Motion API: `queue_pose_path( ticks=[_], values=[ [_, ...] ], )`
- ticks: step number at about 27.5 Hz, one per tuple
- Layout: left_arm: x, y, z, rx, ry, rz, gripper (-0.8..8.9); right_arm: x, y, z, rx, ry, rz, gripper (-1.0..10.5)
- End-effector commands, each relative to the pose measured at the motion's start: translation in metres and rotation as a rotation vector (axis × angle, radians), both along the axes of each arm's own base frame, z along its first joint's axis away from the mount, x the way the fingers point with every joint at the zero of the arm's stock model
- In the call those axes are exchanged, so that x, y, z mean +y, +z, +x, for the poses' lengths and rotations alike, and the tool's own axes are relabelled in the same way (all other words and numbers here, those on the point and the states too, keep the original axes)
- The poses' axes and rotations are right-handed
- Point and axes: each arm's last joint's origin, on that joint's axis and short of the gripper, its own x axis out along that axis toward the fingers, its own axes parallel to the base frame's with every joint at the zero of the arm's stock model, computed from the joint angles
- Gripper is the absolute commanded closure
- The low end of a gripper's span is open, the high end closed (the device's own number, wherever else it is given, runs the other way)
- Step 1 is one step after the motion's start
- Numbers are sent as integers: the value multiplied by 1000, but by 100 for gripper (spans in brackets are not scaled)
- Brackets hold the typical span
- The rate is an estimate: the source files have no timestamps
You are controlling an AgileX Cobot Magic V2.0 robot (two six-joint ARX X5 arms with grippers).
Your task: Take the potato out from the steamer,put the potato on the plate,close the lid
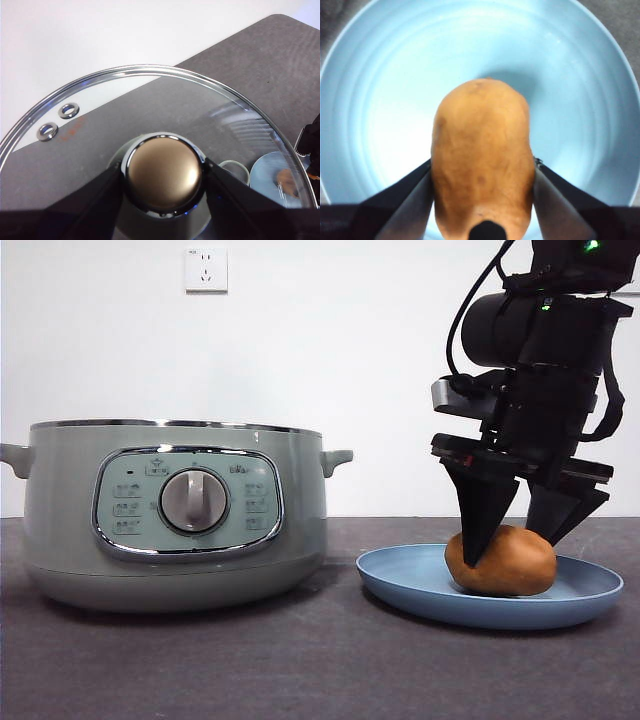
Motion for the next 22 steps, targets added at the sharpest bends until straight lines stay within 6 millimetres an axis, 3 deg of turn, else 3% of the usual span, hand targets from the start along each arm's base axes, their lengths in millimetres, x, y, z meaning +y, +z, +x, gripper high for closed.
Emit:
queue_pose_path(
  ticks=[1, 4, 5, 9, 14, 22],
  values=[
    [2, 0, -6, 19, -5, 13, 821, 0, -7, -2, 20, -8, -4, 911],
    [2, 0, -6, 19, -5, 14, 821, 0, -4, -1, 10, -17, 0, 459],
    [2, 0, -6, 19, -5, 13, 821, 0, 0, -1, -2, -17, 5, 368],
    [2, 0, -6, 19, -5, 14, 821, 0, 17, 0, -36, -17, 18, 365],
    [2, 0, -6, 18, -5, 13, 821, -3, 57, -7, -119, -17, 53, 366],
    [-3, -9, 4, 45, -61, 11, 821, -17, 128, -42, -324, -17, 137, 381]
  ],
)
